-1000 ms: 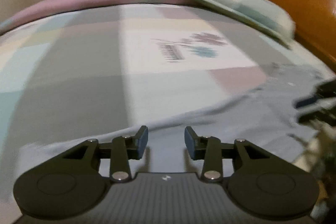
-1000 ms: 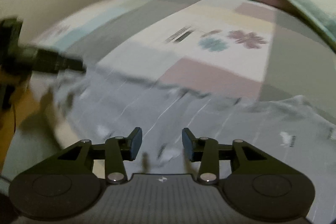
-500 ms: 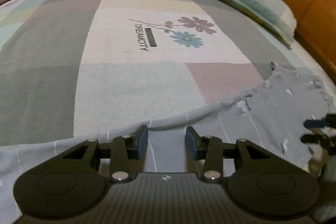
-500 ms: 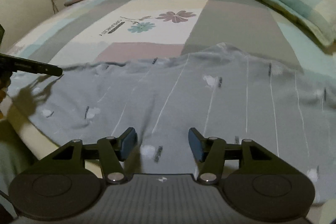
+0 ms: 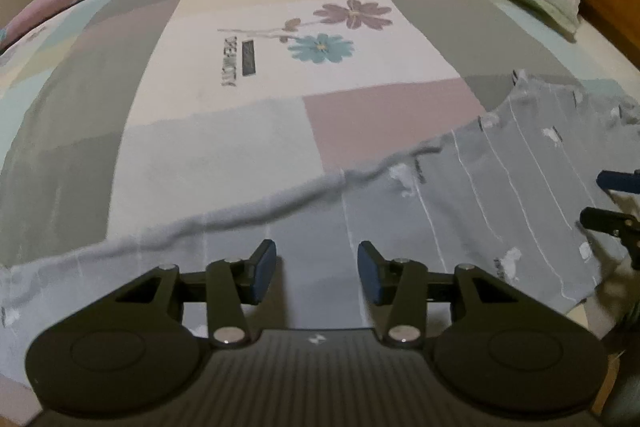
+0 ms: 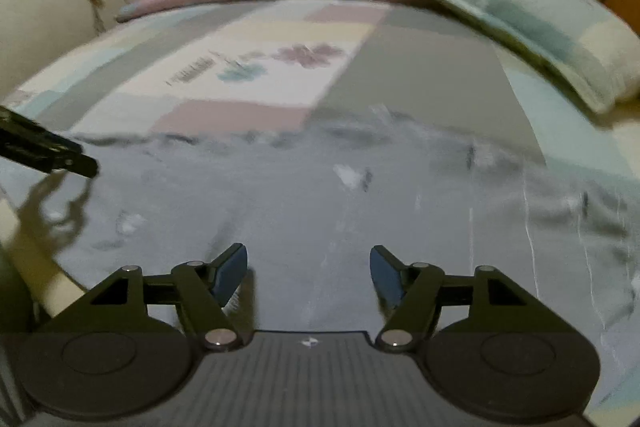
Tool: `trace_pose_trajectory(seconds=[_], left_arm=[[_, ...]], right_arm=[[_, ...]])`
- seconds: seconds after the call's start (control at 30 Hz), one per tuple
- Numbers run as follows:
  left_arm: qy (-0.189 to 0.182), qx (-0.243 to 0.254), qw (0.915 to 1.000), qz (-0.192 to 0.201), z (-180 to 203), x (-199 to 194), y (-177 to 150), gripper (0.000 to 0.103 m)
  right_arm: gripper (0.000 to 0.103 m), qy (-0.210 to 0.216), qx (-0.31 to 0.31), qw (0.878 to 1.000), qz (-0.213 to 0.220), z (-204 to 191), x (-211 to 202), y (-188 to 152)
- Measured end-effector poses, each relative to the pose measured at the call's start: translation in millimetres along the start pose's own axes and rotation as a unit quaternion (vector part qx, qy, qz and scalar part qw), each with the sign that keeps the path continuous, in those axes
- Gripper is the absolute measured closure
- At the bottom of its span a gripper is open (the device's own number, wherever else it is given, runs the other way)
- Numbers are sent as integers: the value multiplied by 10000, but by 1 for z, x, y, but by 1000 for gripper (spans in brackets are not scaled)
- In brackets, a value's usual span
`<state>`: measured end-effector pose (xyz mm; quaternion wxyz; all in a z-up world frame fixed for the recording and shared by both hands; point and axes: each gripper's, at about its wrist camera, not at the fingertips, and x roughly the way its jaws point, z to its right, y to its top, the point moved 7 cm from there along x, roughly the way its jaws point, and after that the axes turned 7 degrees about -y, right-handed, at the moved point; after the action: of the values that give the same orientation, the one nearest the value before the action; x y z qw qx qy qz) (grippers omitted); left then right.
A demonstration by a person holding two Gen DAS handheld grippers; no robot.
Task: Fold clothes
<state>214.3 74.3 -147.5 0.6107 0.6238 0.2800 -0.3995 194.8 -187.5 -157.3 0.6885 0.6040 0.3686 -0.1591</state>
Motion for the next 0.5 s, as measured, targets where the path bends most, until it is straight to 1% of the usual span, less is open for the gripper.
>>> trace_pose_trajectory(seconds=[0.03,0.07,0.13,0.17,0.23,0.27,0.33,0.4,0.5], left_arm=[[60,-48,10000,-45,-1,3,-3,55],[83,-125,9999,-37,-3,4,-6,52],[105,-277,9996,12,-6,2,-5,52],[150,-344,9993,23,-7,0,-4,53],[239,-281,9992,135,-1,-8,2,53],[207,-192,9994,190,6,-12,4,53],[110,5,9995,299,21,-19,10,51],[40,165,9991,384,34,-24,14,47],[-35,263,9988,414,51,-19,19,43]], right_arm=[[28,61,2,10000,62,2,-3,-5],[23,122,-1,9999,101,3,-5,-9],[23,199,23,9997,143,8,-13,-14],[23,241,63,9995,171,11,-18,-15],[23,269,234,9989,319,23,-30,-12],[23,230,315,9984,410,30,-36,-9],[23,-30,425,9978,512,50,-41,-4],[23,-330,539,9963,577,72,-45,2],[22,-699,825,9928,515,108,-45,5]])
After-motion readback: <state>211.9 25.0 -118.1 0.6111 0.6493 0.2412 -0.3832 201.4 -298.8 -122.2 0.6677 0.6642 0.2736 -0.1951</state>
